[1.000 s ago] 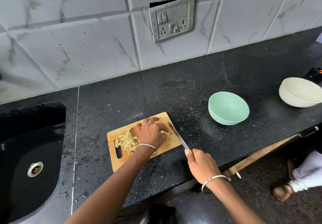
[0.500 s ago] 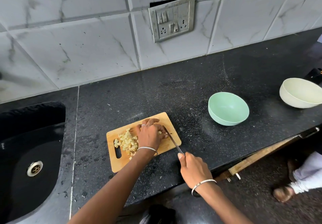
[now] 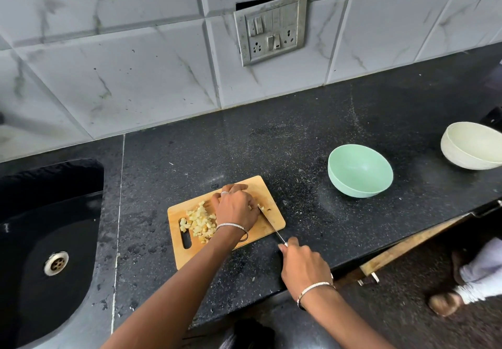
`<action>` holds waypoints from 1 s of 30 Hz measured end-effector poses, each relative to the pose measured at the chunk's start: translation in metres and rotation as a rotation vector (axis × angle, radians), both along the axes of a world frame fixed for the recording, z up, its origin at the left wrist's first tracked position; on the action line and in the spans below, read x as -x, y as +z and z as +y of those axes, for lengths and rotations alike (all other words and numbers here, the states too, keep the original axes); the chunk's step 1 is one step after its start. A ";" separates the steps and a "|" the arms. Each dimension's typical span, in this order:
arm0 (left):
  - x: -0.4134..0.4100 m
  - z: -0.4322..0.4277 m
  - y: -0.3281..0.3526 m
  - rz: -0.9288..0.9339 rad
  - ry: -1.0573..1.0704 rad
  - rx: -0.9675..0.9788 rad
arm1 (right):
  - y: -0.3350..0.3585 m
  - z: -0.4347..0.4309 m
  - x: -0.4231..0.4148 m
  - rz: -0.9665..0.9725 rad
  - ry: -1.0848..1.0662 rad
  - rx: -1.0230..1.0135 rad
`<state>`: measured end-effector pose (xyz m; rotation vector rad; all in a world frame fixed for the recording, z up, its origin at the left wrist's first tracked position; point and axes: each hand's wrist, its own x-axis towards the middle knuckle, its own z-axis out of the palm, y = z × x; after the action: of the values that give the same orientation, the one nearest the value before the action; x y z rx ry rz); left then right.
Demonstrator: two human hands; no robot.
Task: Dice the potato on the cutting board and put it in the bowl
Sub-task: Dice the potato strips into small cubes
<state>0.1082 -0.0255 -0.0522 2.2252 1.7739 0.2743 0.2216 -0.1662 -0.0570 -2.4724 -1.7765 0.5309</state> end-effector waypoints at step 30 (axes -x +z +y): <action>0.000 0.040 0.003 0.040 -0.098 0.108 | -0.006 0.014 -0.032 0.288 -0.090 -0.020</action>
<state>0.1086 0.0144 -0.0494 2.2471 1.6515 0.1106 0.2537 -0.1518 -0.0632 -2.3087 -1.5459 0.8093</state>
